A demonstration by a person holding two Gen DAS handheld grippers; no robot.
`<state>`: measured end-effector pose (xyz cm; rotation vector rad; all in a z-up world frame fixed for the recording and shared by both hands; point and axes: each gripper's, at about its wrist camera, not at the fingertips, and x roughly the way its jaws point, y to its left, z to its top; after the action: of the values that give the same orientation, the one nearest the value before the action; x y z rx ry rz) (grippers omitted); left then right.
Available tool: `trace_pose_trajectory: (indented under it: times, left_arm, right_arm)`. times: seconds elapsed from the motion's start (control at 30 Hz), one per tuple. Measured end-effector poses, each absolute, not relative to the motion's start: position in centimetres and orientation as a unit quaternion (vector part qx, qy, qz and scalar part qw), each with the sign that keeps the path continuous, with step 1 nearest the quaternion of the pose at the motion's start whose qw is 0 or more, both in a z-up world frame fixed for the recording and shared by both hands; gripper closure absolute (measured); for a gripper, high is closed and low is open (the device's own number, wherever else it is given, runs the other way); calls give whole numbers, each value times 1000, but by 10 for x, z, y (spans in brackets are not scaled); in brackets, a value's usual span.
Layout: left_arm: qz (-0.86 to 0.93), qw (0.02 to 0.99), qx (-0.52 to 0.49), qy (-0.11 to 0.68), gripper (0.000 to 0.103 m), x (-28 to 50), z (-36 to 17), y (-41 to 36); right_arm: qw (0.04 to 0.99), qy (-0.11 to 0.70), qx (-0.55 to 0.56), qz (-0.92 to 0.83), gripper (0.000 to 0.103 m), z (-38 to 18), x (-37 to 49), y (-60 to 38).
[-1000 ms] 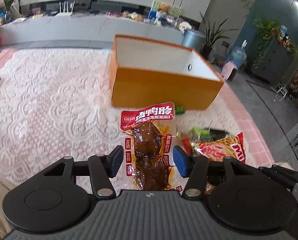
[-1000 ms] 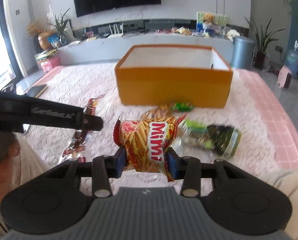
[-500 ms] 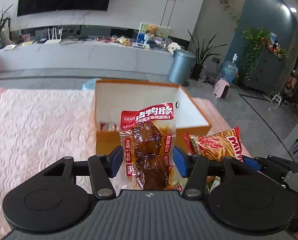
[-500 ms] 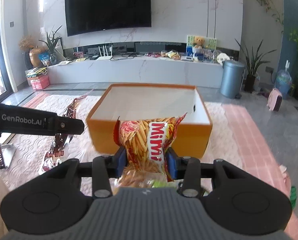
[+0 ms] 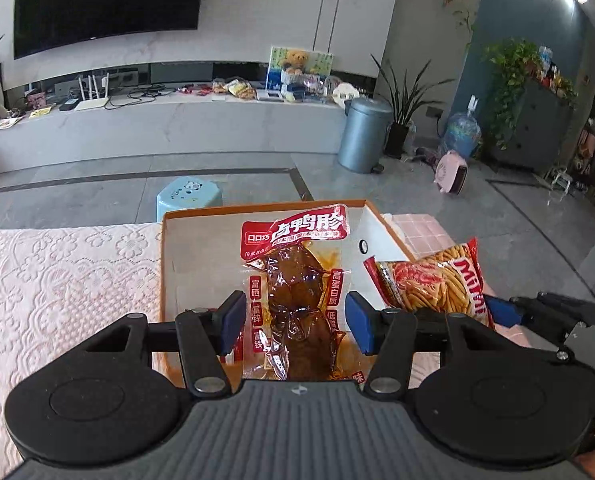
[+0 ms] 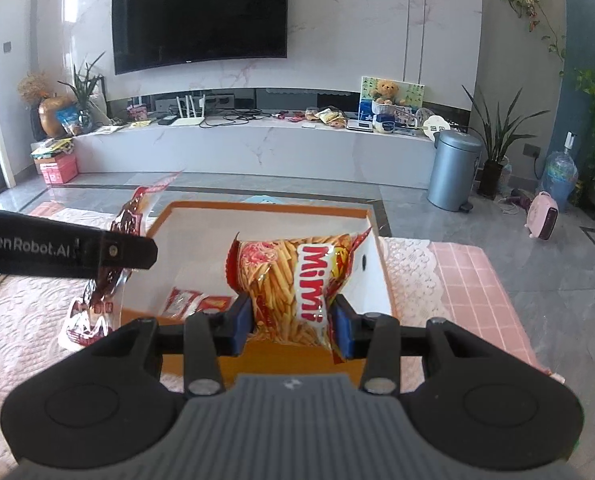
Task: Organize snacks
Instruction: 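Lift both held bags into the orange box and open both tools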
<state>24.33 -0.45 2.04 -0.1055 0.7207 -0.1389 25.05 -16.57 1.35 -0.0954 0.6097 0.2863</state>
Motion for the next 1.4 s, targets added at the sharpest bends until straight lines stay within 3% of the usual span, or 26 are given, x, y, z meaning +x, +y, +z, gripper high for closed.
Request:
trace_pose_trajectory:
  times: [0.6, 1.13, 1.27, 1.4]
  left_arm:
    - [-65, 892, 4, 447, 40, 328, -48, -8]
    - [-52, 858, 48, 510, 41, 358, -76, -11]
    - [-61, 859, 44, 507, 34, 354, -70, -9]
    - [-55, 869, 48, 489, 32, 344, -53, -5]
  right_arm:
    - [900, 407, -89, 129, 62, -58, 366, -138]
    - [853, 503, -81, 111, 59, -90, 408, -127]
    - [848, 512, -83, 106, 53, -88, 414, -129]
    - [855, 502, -90, 93, 38, -78, 411, -129]
